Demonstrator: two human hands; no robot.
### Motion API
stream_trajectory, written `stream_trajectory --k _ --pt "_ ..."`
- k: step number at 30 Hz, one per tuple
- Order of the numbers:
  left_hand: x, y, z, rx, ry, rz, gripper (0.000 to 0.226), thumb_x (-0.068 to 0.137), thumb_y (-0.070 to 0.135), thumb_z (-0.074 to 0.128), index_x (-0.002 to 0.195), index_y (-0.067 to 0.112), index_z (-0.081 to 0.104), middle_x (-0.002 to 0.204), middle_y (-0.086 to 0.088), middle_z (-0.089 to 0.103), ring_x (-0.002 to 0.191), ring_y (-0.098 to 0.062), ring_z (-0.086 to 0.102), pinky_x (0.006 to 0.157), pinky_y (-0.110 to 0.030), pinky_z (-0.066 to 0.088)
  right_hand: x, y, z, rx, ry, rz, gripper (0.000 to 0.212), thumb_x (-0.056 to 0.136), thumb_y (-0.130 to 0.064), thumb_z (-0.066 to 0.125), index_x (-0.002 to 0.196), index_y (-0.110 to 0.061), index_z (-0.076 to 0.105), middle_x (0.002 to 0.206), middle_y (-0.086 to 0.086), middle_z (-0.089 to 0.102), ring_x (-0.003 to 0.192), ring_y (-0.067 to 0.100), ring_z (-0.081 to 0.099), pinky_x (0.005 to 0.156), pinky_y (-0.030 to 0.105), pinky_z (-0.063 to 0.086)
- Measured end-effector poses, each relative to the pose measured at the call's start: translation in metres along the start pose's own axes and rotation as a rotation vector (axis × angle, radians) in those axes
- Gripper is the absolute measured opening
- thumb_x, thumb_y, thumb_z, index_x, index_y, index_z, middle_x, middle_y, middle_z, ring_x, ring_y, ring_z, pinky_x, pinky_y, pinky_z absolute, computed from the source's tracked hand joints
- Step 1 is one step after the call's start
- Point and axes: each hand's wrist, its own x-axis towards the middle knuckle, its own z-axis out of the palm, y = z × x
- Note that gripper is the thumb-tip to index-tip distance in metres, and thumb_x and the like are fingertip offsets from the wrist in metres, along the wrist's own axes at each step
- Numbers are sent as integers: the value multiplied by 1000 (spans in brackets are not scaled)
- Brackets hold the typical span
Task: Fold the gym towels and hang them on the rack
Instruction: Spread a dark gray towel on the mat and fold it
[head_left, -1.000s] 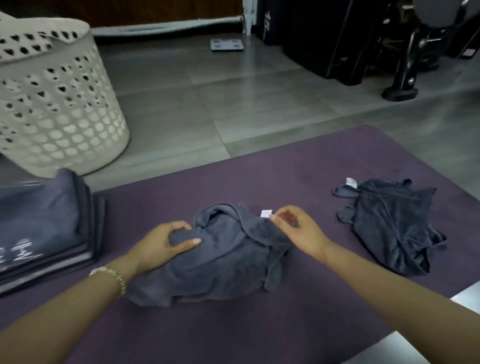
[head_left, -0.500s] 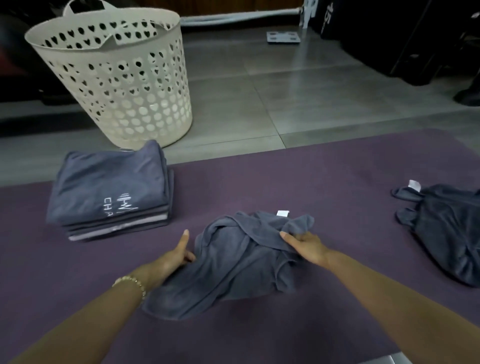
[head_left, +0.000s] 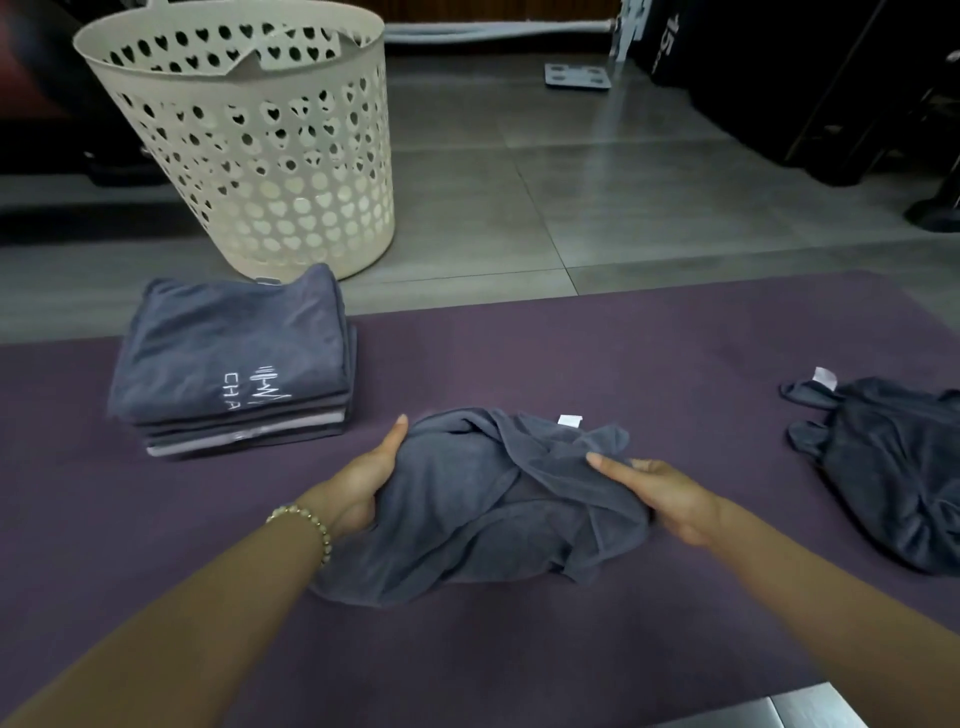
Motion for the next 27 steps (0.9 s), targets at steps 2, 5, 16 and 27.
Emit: stream_trajectory --k 2,5,16,27 --pt "-7 8 7 -25 -106 55 53 90 58 45 116 16 64 114 -9 69 105 -23 64 84 -36 52 -6 -8 1 204 -17 -56 59 70 -49 70 116 -11 67 109 5 72 101 17 68 87 30 52" --pt "-23 26 23 -45 -146 214 43 96 45 45 126 14 53 124 -13 63 110 -24 61 91 -40 51 -23 -32 10 331 -52 -101 53 79 -48 62 116 -10 66 113 8 70 103 18 68 85 30 53" --pt "-179 183 62 -9 -133 858 23 94 29 54 94 12 69 82 -3 74 76 -12 69 73 -22 56 -123 -230 103 348 -138 -517 56 64 -50 70 104 -10 70 97 10 74 90 20 71 73 27 56" --pt "-419 364 30 -13 -77 1370 29 93 34 56 88 10 69 72 -3 73 66 -13 70 57 -21 53 -294 -457 170 543 -181 -1086 37 84 -38 68 104 -7 68 93 10 74 83 21 72 78 34 59"
